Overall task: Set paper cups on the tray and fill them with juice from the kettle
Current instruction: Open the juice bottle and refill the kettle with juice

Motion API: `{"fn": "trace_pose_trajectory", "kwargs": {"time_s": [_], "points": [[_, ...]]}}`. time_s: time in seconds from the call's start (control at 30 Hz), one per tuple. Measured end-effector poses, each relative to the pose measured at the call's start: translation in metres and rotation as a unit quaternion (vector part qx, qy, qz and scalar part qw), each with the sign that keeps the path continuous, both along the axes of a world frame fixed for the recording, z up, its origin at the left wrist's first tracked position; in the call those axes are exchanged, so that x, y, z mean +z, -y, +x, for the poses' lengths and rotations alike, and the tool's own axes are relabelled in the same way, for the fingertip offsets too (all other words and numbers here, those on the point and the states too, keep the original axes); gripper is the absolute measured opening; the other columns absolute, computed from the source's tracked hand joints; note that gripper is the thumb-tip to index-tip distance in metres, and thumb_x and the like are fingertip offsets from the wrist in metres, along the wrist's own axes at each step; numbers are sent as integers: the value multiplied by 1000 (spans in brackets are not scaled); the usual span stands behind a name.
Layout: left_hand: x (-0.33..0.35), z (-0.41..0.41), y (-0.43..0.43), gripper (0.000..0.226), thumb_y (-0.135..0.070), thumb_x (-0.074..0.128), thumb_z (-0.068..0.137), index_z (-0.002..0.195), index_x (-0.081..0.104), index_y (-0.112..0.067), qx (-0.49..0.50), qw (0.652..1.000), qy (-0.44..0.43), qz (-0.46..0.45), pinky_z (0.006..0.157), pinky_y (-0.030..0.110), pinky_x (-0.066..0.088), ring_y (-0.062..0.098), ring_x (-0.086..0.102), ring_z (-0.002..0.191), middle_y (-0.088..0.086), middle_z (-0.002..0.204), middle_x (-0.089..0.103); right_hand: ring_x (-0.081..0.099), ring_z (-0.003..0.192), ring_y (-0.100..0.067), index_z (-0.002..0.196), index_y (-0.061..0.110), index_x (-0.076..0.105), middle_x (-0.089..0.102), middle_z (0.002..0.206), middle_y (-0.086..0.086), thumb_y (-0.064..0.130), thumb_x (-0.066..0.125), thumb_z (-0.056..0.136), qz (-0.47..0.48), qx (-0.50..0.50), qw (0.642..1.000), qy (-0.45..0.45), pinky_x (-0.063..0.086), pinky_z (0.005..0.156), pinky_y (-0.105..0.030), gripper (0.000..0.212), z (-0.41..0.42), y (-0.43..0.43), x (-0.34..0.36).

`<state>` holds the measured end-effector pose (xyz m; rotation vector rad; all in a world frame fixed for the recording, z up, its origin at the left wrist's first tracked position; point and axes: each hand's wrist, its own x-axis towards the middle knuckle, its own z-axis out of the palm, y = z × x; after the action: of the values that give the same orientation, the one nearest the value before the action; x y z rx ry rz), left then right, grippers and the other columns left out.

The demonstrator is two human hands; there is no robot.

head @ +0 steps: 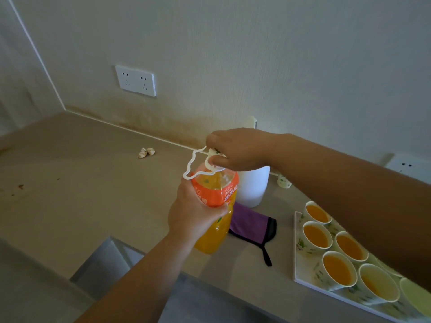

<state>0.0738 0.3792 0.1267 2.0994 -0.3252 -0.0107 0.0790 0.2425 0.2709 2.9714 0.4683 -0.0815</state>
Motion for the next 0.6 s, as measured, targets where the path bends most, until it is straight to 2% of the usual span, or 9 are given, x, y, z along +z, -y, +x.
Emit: {"fn": "trace_pose_trajectory", "kwargs": {"time_s": [0.03, 0.1, 0.17, 0.23, 0.33, 0.47, 0.6], "points": [[0, 0, 0, 95, -44, 84, 55, 133, 33, -30, 0, 1000, 1, 4, 89, 38, 50, 20, 55, 113, -6, 125, 51, 42, 76, -15, 120, 14, 50, 53, 97, -2, 54, 32, 97, -35, -22, 998, 36, 32, 67, -29, 49, -1, -6, 0], [0, 0, 0, 96, -47, 83, 54, 133, 33, -29, -1, 1000, 3, 9, 89, 40, 50, 19, 55, 113, -6, 124, 51, 38, 59, -13, 86, 12, 56, 44, 71, 2, 68, 25, 91, -114, -91, 985, 94, 25, 53, -26, 64, -2, -20, 1], [1, -1, 0, 96, -46, 84, 55, 134, 32, -28, -1, 1000, 3, 15, 88, 37, 50, 20, 55, 113, -5, 125, 50, 31, 52, -10, 61, 12, 41, 35, 61, 2, 66, 26, 93, -135, -143, 975, 106, 19, 49, -24, 65, -1, -27, 2], [1, 0, 0, 96, -45, 85, 56, 134, 32, -27, 0, 1000, 5, 16, 87, 35, 49, 19, 54, 113, -5, 126, 50, 30, 52, -10, 57, 14, 35, 33, 60, 2, 58, 28, 97, -115, -153, 976, 100, 20, 49, -23, 60, 1, -27, 2], [1, 0, 0, 96, -45, 85, 56, 135, 31, -28, 0, 1000, 6, 16, 88, 36, 48, 20, 54, 114, -5, 127, 50, 40, 59, -14, 62, 13, 40, 36, 61, 2, 56, 30, 97, -79, -121, 987, 75, 27, 51, -24, 57, 7, -16, -3], [2, -1, 0, 99, -45, 85, 55, 136, 31, -28, 2, 1000, 3, 15, 87, 33, 46, 20, 53, 116, -5, 128, 49, 40, 75, -15, 98, 17, 39, 35, 72, 7, 50, 39, 97, -15, -64, 998, -17, 32, 64, -27, 33, 3, -6, 3], [2, -1, 0, 99, -46, 85, 56, 136, 30, -29, 1, 1000, 1, 17, 86, 34, 46, 20, 53, 116, -6, 128, 49, 44, 89, -17, 125, 10, 42, 49, 107, -1, 36, 48, 98, 28, -33, 997, -71, 35, 75, -27, 38, 2, 0, 8]]}}
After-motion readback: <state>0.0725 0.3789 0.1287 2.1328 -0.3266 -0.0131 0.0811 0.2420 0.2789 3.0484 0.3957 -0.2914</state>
